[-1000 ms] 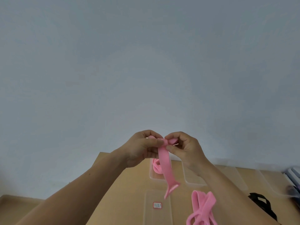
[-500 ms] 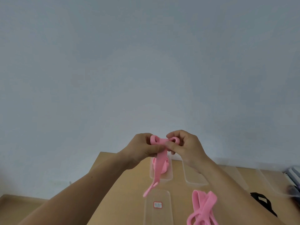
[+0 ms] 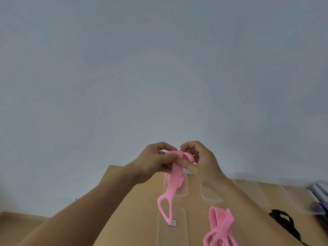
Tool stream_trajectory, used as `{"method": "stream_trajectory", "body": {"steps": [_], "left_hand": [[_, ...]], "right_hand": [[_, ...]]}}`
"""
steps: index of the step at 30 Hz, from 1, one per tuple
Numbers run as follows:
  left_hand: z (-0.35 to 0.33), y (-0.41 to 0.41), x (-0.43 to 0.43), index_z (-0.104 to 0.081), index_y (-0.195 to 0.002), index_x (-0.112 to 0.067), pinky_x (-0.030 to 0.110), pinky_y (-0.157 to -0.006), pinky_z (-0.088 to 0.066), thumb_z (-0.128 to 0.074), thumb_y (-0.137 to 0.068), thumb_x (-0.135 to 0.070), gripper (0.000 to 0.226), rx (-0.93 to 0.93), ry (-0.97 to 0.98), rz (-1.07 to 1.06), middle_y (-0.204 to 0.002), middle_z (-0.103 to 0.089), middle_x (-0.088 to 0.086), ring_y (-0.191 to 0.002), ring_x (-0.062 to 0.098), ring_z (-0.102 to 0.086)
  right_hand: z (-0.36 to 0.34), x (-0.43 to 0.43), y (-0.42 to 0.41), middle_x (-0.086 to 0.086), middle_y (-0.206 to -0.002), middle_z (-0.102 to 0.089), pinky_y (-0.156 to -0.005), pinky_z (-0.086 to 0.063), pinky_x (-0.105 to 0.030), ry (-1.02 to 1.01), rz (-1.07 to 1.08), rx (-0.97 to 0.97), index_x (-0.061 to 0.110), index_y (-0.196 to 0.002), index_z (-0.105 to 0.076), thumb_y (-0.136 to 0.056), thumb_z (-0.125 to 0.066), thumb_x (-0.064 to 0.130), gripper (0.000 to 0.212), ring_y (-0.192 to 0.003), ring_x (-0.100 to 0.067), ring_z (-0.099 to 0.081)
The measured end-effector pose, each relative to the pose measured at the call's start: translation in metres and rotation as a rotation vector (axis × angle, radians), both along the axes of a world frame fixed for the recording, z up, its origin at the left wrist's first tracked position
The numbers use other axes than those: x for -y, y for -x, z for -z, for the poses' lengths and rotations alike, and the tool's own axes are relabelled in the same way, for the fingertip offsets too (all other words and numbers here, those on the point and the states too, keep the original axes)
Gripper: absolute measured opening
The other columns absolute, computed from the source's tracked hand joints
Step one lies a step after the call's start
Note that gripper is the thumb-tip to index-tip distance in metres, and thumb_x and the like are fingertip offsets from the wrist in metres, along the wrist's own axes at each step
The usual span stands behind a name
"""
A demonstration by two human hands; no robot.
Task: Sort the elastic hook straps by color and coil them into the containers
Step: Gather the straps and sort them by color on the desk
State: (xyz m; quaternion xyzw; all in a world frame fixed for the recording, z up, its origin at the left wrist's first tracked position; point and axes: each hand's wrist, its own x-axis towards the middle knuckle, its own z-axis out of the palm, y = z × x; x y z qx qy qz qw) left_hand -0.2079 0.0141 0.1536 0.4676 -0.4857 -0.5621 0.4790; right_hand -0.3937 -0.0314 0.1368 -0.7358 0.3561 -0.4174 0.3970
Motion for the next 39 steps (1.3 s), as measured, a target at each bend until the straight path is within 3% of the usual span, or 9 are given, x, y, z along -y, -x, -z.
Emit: {"method": "stream_trajectory", "body": {"steps": [4, 7, 13, 17, 21, 27, 32, 37, 39], "left_hand": [[0.003, 0.0, 0.002, -0.065, -0.103, -0.004, 0.042, -0.079, -0.06, -0.074, -0.085, -0.002, 0.02, 0.026, 0.124, -0.055, -0.101, -0.071, 0.027, -0.086, 0.036, -0.072], [0.008, 0.003, 0.002, -0.067, -0.104, -0.007, 0.049, -0.087, -0.058, -0.073, -0.085, -0.001, 0.021, 0.083, 0.203, -0.072, -0.1, -0.071, 0.024, -0.092, 0.038, -0.071], [0.01, 0.003, 0.0, -0.055, -0.12, -0.011, 0.053, -0.088, -0.057, -0.075, -0.081, -0.012, 0.043, 0.069, 0.137, -0.012, -0.102, -0.072, 0.02, -0.094, 0.038, -0.072], [0.002, 0.002, -0.002, -0.055, -0.114, 0.003, 0.04, -0.074, -0.059, -0.072, -0.084, -0.025, 0.045, -0.018, 0.02, 0.045, -0.092, -0.073, 0.014, -0.091, 0.036, -0.073], [0.0, 0.0, -0.001, -0.056, -0.112, 0.004, 0.045, -0.079, -0.059, -0.074, -0.082, -0.016, 0.04, -0.042, 0.024, 0.054, -0.097, -0.07, 0.026, -0.092, 0.042, -0.071], [0.005, -0.002, -0.001, -0.062, -0.105, -0.001, 0.046, -0.082, -0.058, -0.073, -0.084, -0.001, 0.024, 0.026, 0.133, 0.036, -0.1, -0.067, 0.027, -0.091, 0.038, -0.069], [0.008, 0.0, -0.002, -0.067, -0.1, -0.007, 0.033, -0.079, -0.058, -0.074, -0.082, 0.003, 0.021, 0.121, 0.197, -0.002, -0.105, -0.066, 0.027, -0.093, 0.03, -0.07], [0.009, 0.002, -0.001, -0.061, -0.119, -0.021, 0.037, -0.084, -0.059, -0.081, -0.079, -0.008, 0.046, 0.129, 0.172, -0.069, -0.11, -0.064, 0.019, -0.094, 0.029, -0.072], [0.006, 0.0, 0.001, -0.056, -0.122, -0.016, 0.043, -0.082, -0.06, -0.081, -0.079, -0.015, 0.049, 0.125, 0.127, -0.034, -0.108, -0.068, 0.017, -0.092, 0.032, -0.072]], "right_hand": [[-0.003, 0.002, 0.002, 0.004, -0.092, -0.073, -0.071, -0.058, -0.035, -0.146, -0.035, 0.049, 0.022, -0.097, -0.069, -0.084, -0.077, 0.03, 0.017, -0.08, -0.021, -0.069], [-0.008, -0.002, -0.001, -0.008, -0.079, -0.073, -0.059, -0.055, -0.03, -0.268, -0.068, 0.099, 0.015, -0.09, -0.071, -0.082, -0.074, 0.045, 0.031, -0.068, -0.022, -0.068], [-0.008, 0.001, 0.001, -0.001, -0.075, -0.072, -0.058, -0.051, -0.027, -0.182, -0.034, 0.087, 0.018, -0.098, -0.068, -0.09, -0.071, 0.021, 0.009, -0.061, -0.015, -0.062], [-0.007, 0.0, 0.003, 0.007, -0.071, -0.068, -0.056, -0.05, -0.024, -0.163, -0.097, 0.109, 0.02, -0.098, -0.067, -0.088, -0.072, 0.009, 0.016, -0.058, -0.01, -0.06], [-0.003, 0.0, 0.004, 0.009, -0.078, -0.068, -0.062, -0.051, -0.025, -0.164, -0.13, 0.1, 0.022, -0.102, -0.066, -0.085, -0.073, 0.002, 0.027, -0.063, -0.009, -0.061], [-0.006, 0.003, 0.004, -0.009, -0.085, -0.067, -0.066, -0.054, -0.038, -0.331, -0.172, 0.184, 0.018, -0.105, -0.066, -0.072, -0.077, 0.03, 0.036, -0.07, -0.031, -0.063], [-0.011, 0.004, 0.0, -0.014, -0.076, -0.071, -0.057, -0.053, -0.032, -0.413, -0.131, 0.095, 0.005, -0.087, -0.067, -0.077, -0.074, 0.047, 0.043, -0.067, -0.028, -0.067], [-0.011, 0.007, 0.001, -0.011, -0.07, -0.07, -0.054, -0.05, -0.031, -0.339, -0.097, 0.079, 0.007, -0.084, -0.065, -0.092, -0.068, 0.029, 0.023, -0.061, -0.023, -0.064], [-0.012, 0.008, 0.002, -0.01, -0.07, -0.069, -0.056, -0.05, -0.03, -0.292, -0.083, 0.115, 0.009, -0.085, -0.066, -0.091, -0.07, 0.025, 0.018, -0.062, -0.022, -0.063]]}}
